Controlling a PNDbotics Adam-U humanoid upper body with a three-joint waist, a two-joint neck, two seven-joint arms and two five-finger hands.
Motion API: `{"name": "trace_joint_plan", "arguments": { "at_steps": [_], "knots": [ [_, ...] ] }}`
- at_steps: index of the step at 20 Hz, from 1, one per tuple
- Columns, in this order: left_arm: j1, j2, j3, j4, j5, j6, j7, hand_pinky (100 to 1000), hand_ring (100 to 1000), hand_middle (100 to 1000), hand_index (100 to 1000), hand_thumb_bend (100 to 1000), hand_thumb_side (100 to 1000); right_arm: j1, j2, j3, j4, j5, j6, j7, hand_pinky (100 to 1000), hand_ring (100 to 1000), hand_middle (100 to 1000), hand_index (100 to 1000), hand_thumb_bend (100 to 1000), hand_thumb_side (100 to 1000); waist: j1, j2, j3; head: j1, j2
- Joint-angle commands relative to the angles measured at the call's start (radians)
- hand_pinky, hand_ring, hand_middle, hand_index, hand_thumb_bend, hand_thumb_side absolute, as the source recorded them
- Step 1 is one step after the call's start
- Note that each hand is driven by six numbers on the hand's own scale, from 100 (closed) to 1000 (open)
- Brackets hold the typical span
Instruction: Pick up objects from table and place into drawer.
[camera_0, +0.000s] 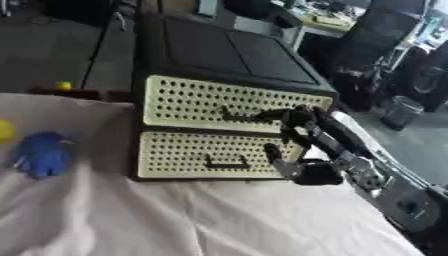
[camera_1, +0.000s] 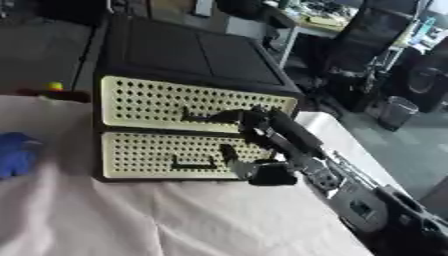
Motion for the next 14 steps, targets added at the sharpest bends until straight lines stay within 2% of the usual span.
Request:
{"name": "trace_joint_plan", "arguments": {
  "at_steps": [1,8,14],
  "knots": [
    [-0.003,0.016,0.009,-0.013,-0.005,0.000,0.005,556,546,658,864,168,975,0.000,-0.040,-0.025,0.004,0.002,0.000,-0.012,328,100,100,852,100,255,0.001,-0.020,-0.003,-0.005,-0.020],
    [0.003,0.015,0.009,-0.013,-0.010,0.005,0.004,556,545,657,863,168,979,0.008,-0.040,-0.047,0.023,-0.001,0.019,-0.081,318,100,100,864,100,253,-0.001,-0.014,-0.010,-0.009,-0.026],
    [0.002,0.013,0.006,-0.013,-0.009,0.008,-0.001,556,545,657,863,167,979,0.011,-0.046,-0.056,0.046,-0.048,0.044,-0.141,316,100,100,895,100,267,-0.002,-0.012,-0.008,-0.017,-0.041]
  ]
}}
